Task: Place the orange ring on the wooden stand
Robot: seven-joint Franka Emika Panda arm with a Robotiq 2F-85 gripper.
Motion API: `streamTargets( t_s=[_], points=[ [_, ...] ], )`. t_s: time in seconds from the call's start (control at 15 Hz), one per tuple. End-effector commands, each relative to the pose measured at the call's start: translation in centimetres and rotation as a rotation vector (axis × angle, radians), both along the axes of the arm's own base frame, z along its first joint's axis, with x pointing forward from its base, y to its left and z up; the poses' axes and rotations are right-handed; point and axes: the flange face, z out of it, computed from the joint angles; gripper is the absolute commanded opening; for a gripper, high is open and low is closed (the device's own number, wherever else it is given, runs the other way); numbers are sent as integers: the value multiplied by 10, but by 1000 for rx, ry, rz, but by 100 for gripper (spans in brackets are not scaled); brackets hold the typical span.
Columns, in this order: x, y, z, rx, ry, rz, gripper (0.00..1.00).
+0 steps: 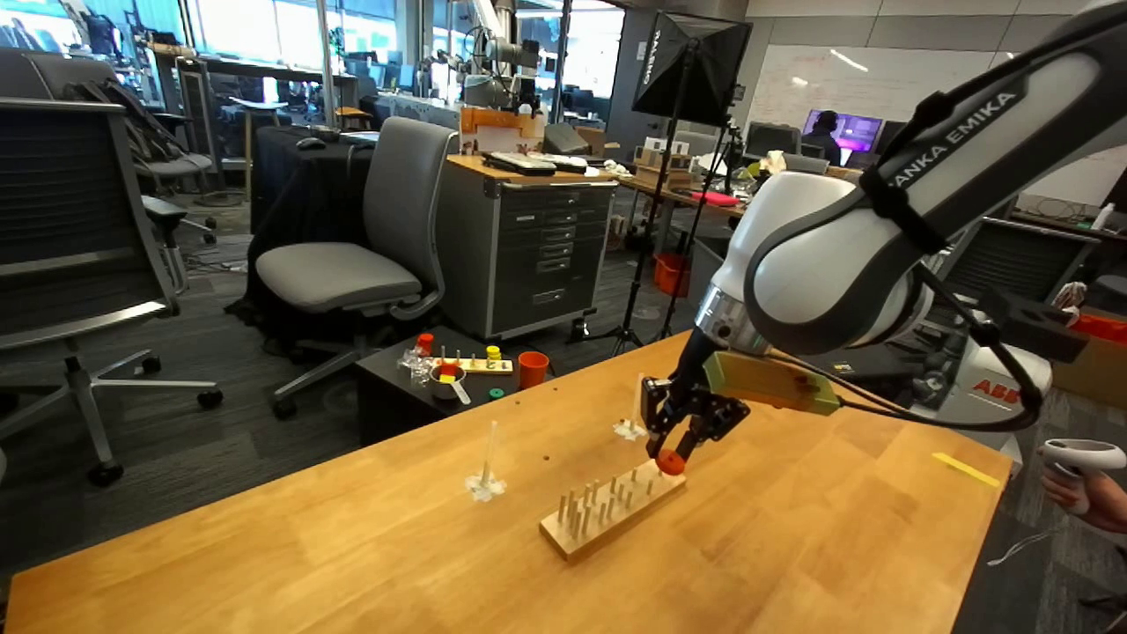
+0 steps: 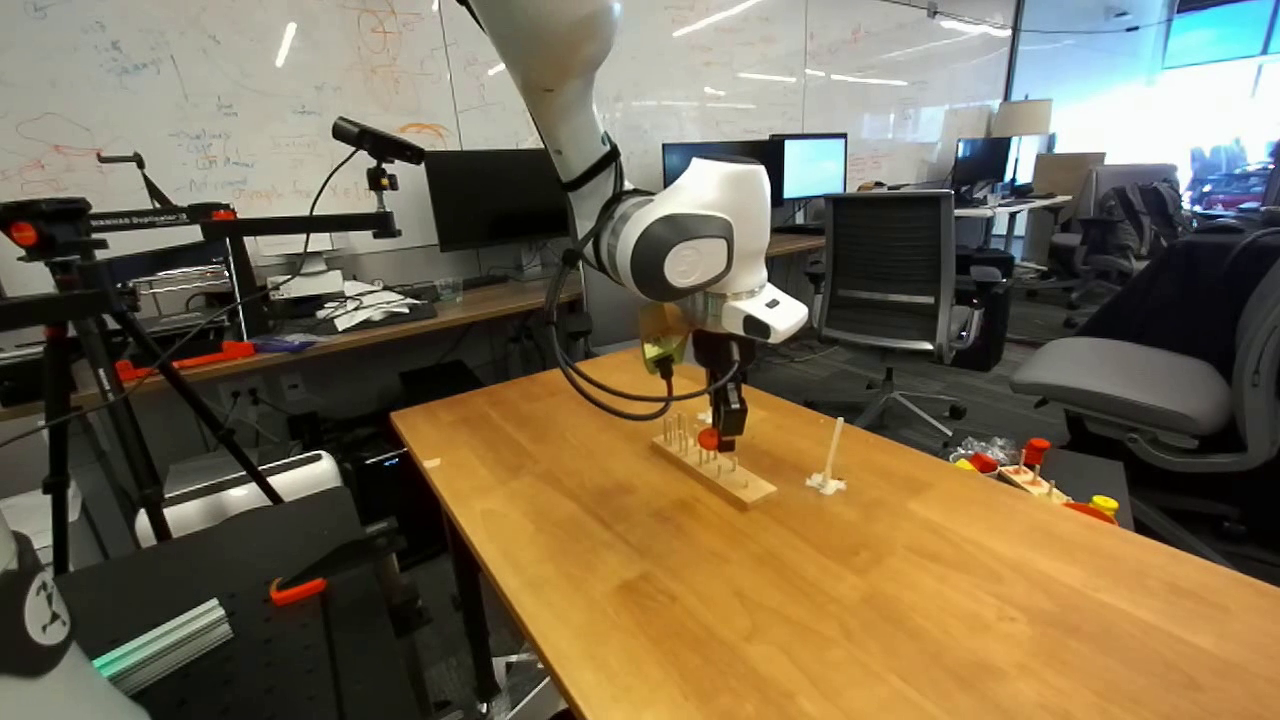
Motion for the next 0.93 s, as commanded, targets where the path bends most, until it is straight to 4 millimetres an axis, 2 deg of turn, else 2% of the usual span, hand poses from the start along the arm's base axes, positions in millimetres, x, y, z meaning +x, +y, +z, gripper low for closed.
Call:
streamTargets(
  t_s=[0.0,0.33,0.87],
  points=[
    [19,11,-9,11,-1,11,16],
    [29,16,-21,14,-4,15,16],
    [27,13,-34,16,22,5,16]
  ],
)
